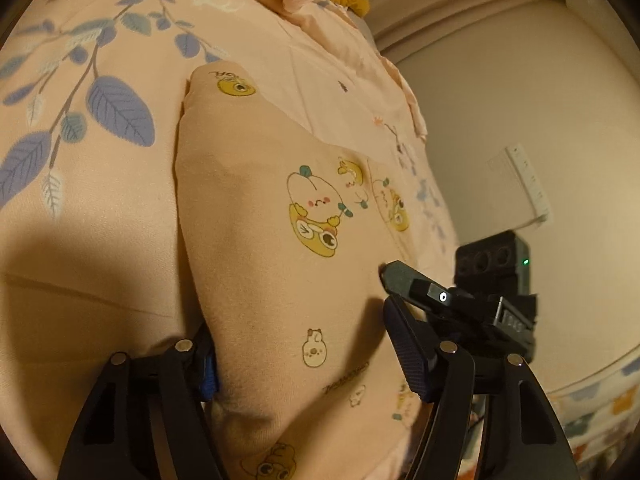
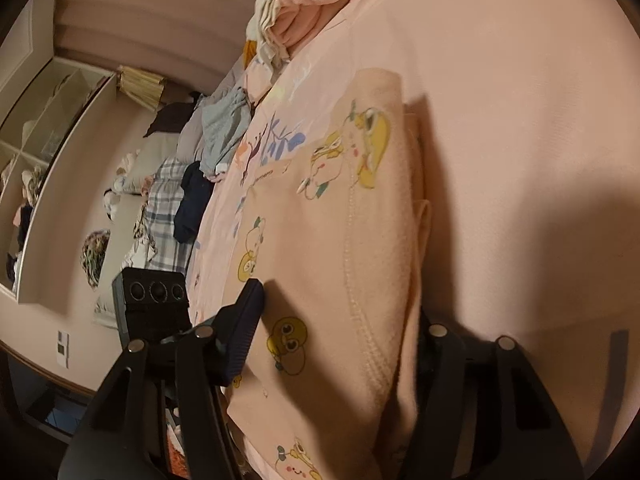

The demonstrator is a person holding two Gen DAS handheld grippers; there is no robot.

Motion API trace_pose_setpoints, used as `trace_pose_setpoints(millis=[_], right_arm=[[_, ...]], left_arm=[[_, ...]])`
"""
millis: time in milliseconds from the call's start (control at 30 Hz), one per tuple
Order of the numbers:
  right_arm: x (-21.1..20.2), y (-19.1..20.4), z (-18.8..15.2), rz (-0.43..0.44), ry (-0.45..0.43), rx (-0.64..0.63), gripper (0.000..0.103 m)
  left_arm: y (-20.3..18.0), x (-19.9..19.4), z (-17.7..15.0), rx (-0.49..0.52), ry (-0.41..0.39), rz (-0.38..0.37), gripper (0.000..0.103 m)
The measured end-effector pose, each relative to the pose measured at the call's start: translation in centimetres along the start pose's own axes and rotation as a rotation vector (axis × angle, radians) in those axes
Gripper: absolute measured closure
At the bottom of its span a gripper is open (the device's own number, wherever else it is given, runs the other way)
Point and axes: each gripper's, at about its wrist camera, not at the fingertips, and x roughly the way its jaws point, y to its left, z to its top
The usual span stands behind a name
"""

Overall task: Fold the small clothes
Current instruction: 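Grasp the folded strip edge with the left gripper and fold it over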

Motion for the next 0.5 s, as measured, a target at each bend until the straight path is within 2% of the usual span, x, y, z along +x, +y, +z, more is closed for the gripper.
trace_pose_setpoints(millis=[100, 200, 267, 400, 500], right_arm=[[0.3, 0.4, 0.1, -0.031, -0.002, -0.029, 0.043], [0.4, 0.5, -0.4, -0.078, -0.032, -0.049, 0.054], [0.4, 0.2, -0.3, -0.088, -0.038, -0.058, 0.061], [0.5, 0.2, -0.2, -0.126, -0.051, -0.052, 0.063], [0.5, 0.3, -0.4, -0.149, -0.076, -0.077, 0.065]], left_arm=[[0.1, 0.1, -0.1, 0.009, -0.025, 0.060, 0.045], [0.5, 0.4, -0.4, 0.044, -0.062, 0.113, 0.054], [0.2, 0.5, -0.7, 0.078, -0.079, 0.148, 0.055], [-0.7, 1.2, -0.9, 0.152, -0.121, 0.212, 0.056], [-0.7, 1.5, -0.8, 0.158, -0.125, 0.220, 0.056]])
